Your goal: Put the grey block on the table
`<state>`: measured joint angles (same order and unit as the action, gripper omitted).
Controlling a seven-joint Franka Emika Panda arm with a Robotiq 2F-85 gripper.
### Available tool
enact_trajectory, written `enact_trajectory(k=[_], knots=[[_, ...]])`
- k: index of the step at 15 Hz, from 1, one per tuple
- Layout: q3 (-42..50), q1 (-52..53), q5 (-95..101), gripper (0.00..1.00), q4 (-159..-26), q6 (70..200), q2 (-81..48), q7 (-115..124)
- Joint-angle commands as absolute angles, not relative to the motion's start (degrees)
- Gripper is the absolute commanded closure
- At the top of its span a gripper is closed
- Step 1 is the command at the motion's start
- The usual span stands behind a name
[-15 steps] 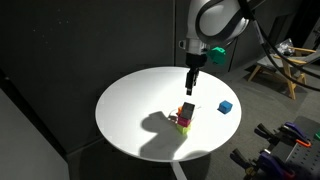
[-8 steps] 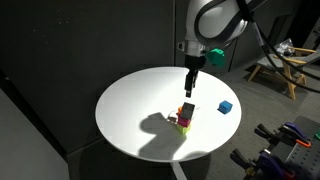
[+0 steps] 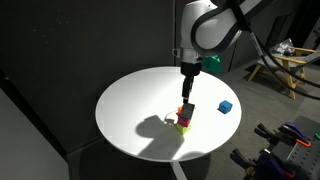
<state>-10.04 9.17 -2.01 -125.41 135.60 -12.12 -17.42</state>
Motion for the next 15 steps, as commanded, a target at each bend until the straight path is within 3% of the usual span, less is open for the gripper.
enact_trajectory(k=[1, 15], knots=[[-9.66, 9.36, 1.84, 0.00, -125.46, 138.54, -13.06, -14.69], [-9.60, 9.03, 1.84, 0.00, -129.09, 144.55, -14.55, -9.96]])
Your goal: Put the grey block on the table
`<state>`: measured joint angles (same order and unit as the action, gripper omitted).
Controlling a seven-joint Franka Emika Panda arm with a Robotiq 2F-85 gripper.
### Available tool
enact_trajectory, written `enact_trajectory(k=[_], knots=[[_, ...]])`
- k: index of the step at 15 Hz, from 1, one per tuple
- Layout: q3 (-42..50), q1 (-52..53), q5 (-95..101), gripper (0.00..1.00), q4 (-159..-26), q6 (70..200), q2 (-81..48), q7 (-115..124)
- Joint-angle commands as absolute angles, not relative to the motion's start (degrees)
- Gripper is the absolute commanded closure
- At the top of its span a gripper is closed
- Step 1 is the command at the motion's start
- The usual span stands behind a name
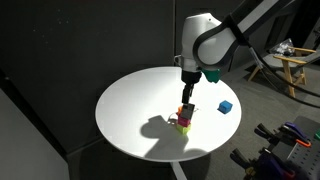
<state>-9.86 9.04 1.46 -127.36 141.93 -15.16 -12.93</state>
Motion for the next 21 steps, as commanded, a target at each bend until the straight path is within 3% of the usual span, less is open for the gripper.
enact_trajectory(k=[1, 20, 21], knots=[[-9.57, 8.99, 1.63, 0.00, -129.52, 145.32, -14.62, -9.23], [-8.70, 7.96, 1.19, 0.00, -129.88, 148.70, -19.41, -5.46], [-8.69, 8.03, 1.24, 0.25, -129.85, 148.63, -19.58, -5.35]])
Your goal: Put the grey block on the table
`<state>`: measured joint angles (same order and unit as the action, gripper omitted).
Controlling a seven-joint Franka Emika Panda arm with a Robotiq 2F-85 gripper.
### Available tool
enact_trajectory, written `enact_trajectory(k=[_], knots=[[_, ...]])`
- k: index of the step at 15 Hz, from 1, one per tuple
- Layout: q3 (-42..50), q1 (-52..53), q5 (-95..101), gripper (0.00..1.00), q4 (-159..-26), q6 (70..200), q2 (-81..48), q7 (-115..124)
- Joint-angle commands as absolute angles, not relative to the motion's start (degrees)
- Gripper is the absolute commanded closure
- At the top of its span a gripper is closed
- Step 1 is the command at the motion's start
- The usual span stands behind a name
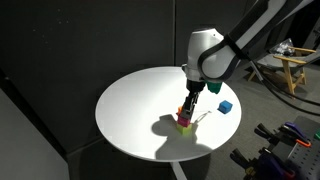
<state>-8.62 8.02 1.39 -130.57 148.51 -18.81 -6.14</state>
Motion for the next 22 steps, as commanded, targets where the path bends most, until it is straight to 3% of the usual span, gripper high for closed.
enact_trajectory(k=[1, 6, 22], knots=[[-8.66, 8.12, 1.44, 0.28, -129.83, 148.59, -19.73, -5.34], [-8.88, 8.54, 1.30, 0.66, -129.50, 147.63, -19.33, -4.76], [-7.21, 7.43, -4.46, 0.67, -132.02, 142.17, -9.96, 5.68]])
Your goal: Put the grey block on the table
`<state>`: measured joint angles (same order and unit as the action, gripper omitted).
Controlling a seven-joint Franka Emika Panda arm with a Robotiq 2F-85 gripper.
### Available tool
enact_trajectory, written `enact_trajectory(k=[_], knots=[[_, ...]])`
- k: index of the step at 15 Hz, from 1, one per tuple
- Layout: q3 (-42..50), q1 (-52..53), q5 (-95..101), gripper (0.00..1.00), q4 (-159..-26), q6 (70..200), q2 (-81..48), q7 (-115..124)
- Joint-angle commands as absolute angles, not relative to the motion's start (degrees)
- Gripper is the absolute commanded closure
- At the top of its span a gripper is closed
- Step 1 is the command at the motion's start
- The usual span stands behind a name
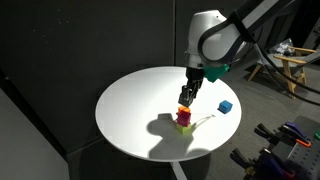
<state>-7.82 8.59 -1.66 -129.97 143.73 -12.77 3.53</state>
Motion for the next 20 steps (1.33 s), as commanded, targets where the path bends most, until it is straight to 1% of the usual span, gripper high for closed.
enact_trajectory(k=[1, 9, 20], knots=[[-6.81, 6.96, -5.31, 0.67, -132.49, 142.17, -9.59, 6.11], [-3.03, 3.95, -5.58, 0.67, -135.58, 143.78, -8.99, 8.27], [-1.11, 3.41, -4.22, 0.67, -135.96, 150.98, -14.81, 7.28]])
